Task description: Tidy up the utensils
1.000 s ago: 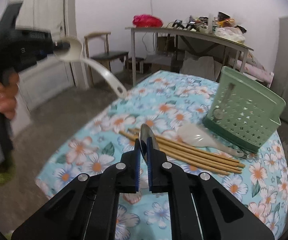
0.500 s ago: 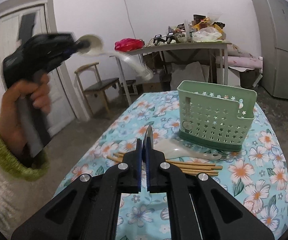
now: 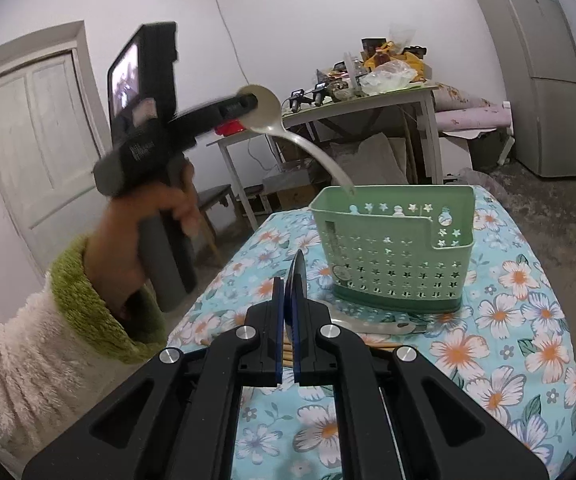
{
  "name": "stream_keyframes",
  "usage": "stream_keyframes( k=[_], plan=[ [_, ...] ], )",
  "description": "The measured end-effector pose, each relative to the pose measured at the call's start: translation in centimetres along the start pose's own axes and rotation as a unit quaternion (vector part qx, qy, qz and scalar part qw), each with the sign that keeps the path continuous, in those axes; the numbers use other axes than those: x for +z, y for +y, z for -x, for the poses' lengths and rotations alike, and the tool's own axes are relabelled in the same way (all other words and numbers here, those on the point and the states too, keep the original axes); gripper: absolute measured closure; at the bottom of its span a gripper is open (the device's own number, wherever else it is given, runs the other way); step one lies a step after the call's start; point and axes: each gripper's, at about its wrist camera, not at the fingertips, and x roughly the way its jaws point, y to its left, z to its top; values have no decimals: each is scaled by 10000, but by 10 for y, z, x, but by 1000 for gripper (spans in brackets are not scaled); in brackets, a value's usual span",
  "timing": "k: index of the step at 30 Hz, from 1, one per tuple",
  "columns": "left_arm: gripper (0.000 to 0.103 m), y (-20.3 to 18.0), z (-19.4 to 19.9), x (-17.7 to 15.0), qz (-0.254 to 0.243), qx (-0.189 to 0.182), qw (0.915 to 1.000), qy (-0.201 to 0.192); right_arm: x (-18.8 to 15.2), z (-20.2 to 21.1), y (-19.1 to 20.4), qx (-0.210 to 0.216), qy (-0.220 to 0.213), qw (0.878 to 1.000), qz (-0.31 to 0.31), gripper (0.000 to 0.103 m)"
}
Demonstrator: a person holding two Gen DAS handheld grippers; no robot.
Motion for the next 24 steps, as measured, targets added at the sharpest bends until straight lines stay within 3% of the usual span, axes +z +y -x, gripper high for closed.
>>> stream_keyframes(
  k=[7, 11, 15, 17, 21, 24],
  plan=[
    [98, -49, -20, -14, -1023, 195, 9946, 14, -1, -1, -17, 58, 16, 9997, -251, 100],
    [97, -62, -35, -26, -1310, 96, 9904, 425, -3, -1, -25, 42, 44, 9994, -327, 100],
    [90, -56, -50, -31, -981, -192, 9909, 907, -4, -1, -29, 80, 49, 9991, -420, 100],
    [81, -49, -54, -31, -690, -348, 9919, 1010, -5, -1, -31, 77, 44, 9990, -441, 100],
    [69, -30, -52, -25, -131, -656, 9926, 1012, -5, -1, -34, 114, 56, 9986, -504, 100],
    [65, -22, -48, -24, -4, -647, 9936, 931, -6, -2, -36, 150, 61, 9984, -546, 100]
  ],
)
